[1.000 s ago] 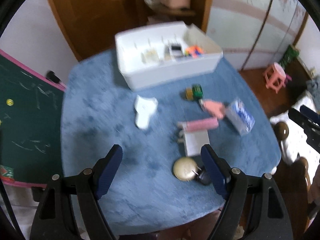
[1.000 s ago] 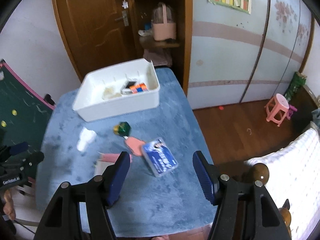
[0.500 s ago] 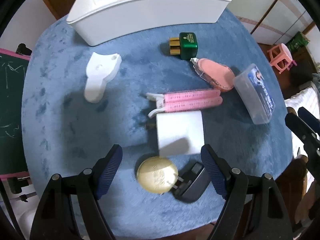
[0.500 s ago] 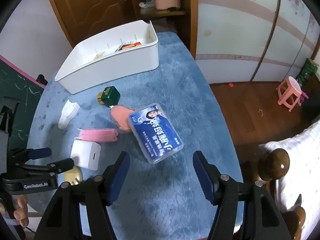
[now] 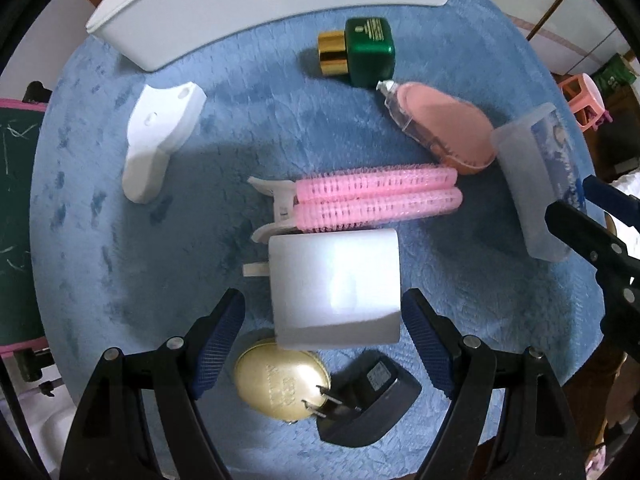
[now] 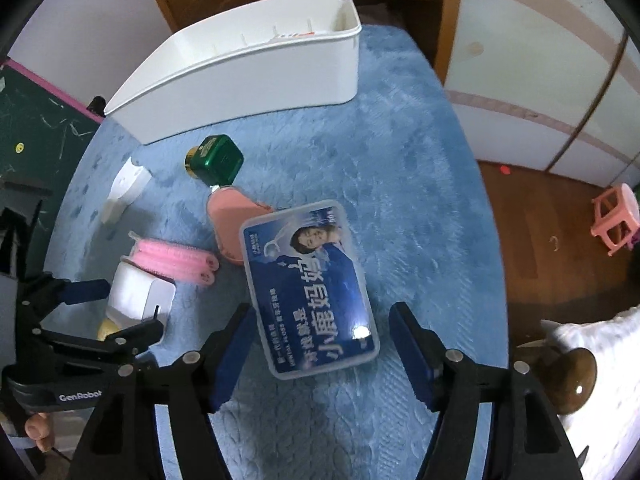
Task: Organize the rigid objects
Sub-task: 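Grasp the white square block with the left tool while the right tool grasps the blue floss box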
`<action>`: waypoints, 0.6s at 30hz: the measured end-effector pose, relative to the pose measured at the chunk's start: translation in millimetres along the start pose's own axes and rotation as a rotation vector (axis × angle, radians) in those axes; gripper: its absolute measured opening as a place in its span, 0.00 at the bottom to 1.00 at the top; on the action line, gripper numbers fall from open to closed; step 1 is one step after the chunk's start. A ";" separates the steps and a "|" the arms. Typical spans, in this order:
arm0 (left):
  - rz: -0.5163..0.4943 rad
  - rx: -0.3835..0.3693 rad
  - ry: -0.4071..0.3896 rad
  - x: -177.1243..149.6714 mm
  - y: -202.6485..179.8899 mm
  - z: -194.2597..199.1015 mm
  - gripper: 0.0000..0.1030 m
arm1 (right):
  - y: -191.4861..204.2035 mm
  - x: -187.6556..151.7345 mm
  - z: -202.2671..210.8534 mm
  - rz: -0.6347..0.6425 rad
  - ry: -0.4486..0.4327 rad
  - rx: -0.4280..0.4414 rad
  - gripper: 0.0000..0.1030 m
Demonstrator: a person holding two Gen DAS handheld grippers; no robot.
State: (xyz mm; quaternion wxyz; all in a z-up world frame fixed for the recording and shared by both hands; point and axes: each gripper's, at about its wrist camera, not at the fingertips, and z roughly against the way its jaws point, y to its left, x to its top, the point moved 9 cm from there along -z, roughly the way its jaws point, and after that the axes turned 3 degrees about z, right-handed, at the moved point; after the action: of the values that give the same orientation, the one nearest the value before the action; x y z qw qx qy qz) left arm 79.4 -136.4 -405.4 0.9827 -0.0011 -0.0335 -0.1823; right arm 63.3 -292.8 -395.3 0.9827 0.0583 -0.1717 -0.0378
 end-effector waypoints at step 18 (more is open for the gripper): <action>0.016 -0.038 -0.006 3.9 2.9 -9.8 0.57 | 18.4 0.1 -31.2 0.077 0.076 -0.018 0.61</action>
State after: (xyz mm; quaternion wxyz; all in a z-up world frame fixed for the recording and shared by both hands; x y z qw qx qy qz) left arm 84.7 -135.2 -414.9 0.9838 -0.0205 -0.0330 -0.1749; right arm 75.0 -271.4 -422.1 0.9897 0.0444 -0.1361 0.0006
